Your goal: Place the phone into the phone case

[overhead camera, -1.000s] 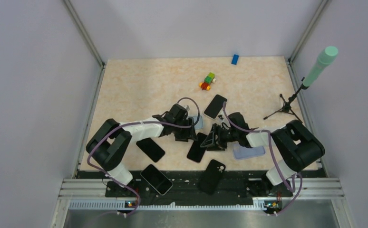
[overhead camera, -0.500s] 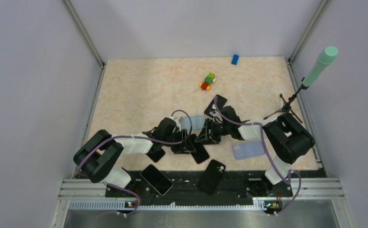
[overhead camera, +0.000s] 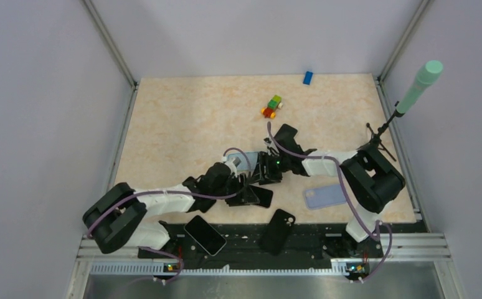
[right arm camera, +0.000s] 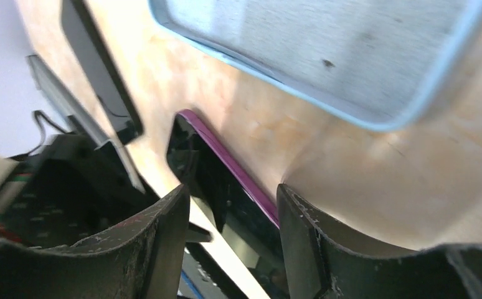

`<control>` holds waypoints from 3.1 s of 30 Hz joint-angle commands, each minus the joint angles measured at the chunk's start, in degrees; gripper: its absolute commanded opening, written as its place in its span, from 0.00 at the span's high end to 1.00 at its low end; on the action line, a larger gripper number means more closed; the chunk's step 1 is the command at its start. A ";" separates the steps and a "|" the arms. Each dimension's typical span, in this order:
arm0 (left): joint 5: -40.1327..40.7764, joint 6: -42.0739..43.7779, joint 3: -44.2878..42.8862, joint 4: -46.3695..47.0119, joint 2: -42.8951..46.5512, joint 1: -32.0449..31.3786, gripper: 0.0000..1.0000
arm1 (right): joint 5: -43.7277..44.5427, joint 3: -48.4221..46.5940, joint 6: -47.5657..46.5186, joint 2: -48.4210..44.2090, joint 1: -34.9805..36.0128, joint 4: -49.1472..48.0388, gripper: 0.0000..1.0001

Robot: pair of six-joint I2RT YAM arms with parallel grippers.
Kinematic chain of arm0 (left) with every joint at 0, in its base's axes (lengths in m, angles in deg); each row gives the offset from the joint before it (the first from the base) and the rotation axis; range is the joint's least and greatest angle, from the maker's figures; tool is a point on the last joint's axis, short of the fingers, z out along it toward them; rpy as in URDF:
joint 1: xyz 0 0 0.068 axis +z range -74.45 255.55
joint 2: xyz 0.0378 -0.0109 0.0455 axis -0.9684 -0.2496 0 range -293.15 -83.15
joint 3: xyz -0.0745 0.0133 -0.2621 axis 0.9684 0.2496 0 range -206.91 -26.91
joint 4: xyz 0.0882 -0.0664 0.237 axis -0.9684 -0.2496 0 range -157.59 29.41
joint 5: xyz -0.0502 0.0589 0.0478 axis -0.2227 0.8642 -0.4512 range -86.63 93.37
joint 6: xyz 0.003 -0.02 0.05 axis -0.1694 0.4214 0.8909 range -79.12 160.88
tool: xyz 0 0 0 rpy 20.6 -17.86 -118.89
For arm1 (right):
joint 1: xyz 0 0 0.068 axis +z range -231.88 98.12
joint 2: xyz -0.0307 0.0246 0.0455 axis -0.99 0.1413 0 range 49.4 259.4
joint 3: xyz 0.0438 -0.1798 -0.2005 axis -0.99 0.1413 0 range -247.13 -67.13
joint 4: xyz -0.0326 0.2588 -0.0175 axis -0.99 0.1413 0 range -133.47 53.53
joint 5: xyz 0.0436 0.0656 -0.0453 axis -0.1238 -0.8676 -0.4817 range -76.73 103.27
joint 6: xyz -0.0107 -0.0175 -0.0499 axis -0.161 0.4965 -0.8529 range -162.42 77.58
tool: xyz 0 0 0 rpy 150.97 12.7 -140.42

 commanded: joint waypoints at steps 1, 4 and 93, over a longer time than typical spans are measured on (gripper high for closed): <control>5.52 5.16 -1.50 -4.61 8.87 0.10 0.45 | 11.16 1.40 -4.65 -6.03 -0.47 11.11 0.46; 9.56 8.89 -3.61 -11.03 13.52 0.26 0.41 | 12.14 3.22 -4.24 -10.75 -1.71 12.01 0.45; -15.41 2.06 -1.26 6.56 30.33 17.86 1.00 | -11.08 20.64 8.83 -41.77 -8.78 -11.87 0.34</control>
